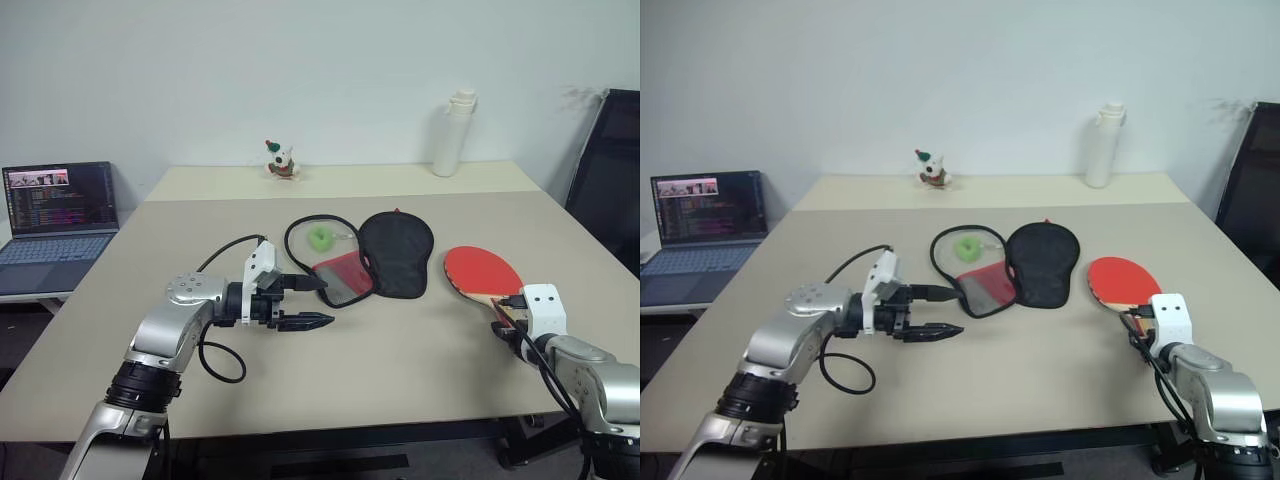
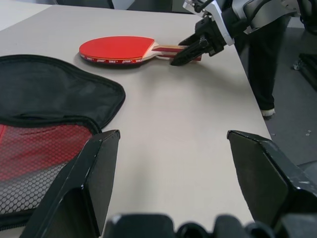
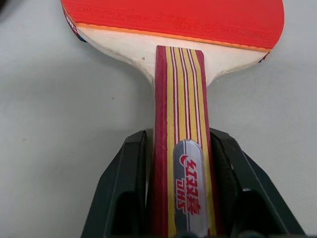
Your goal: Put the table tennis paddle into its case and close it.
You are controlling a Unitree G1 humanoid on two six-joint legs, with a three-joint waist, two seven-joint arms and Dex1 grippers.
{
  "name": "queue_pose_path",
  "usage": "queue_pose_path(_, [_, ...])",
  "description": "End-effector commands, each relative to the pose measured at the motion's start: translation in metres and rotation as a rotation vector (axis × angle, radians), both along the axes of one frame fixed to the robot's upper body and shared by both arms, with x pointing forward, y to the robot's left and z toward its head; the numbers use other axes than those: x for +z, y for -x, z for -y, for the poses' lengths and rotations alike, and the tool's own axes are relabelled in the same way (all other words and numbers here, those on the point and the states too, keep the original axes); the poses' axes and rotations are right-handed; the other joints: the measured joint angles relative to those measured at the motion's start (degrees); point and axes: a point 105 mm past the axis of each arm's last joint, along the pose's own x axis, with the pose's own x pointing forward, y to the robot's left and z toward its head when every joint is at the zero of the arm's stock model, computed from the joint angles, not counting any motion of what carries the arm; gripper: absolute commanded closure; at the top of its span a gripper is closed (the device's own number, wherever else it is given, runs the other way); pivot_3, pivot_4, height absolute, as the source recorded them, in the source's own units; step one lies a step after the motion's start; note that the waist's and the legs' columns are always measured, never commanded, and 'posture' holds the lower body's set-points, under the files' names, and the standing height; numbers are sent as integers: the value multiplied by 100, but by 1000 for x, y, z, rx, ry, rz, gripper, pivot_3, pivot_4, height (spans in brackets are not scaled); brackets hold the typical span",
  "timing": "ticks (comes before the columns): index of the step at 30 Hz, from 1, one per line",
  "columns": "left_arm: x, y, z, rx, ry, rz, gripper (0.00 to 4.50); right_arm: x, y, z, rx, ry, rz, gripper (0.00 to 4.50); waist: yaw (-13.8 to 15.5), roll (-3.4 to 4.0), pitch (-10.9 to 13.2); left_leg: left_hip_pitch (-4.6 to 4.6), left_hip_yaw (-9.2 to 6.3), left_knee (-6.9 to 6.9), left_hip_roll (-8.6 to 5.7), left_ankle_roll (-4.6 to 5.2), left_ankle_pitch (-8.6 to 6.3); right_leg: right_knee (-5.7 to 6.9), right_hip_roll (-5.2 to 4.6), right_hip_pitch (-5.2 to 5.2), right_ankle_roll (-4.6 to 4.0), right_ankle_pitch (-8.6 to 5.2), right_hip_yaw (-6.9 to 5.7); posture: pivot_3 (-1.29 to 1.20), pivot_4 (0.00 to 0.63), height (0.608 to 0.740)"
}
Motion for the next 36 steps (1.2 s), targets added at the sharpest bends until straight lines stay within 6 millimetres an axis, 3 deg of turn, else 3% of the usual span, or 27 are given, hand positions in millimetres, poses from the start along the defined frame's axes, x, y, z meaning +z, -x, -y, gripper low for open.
queue_pose_path(1, [9, -1, 0, -3, 5, 43, 708, 9, -10, 5, -12, -23, 22, 2739, -9, -1, -1, 3, 0, 1, 0, 0, 0, 1, 0, 1, 2, 1, 1, 0, 150, 740])
queue_pose_path(10, [7, 2, -2, 0, -1, 33, 708, 27, -32, 11, 28, -50, 62, 2739, -1, -1, -1, 4, 11, 10, -2, 0, 0, -5, -4, 7, 15, 18, 7, 0, 150, 740])
queue_pose_path(13, [7, 2, -3, 6, -1, 34, 708, 24, -30, 12, 43, -36, 42, 2115, -1, -1, -1, -1, 10, 8, -2, 0, 0, -10, -5, 4, 15, 18, 8, 0, 150, 740])
queue_pose_path(19, [7, 3, -5, 7, -3, 35, 708, 19, -24, 1, 93, -40, 14, 30, 6, -1, -1, -2, 9, 5, -1, 0, 0, -11, -5, 3, 15, 18, 5, 0, 150, 740])
queue_pose_path(36, [25, 2, -11, -70, -74, 88, 708, 12, -52, 18, 5, -43, 20, 30, 8, -2, -1, -3, 16, 6, -5, 0, 0, -14, -8, 4, 15, 18, 6, 0, 150, 740])
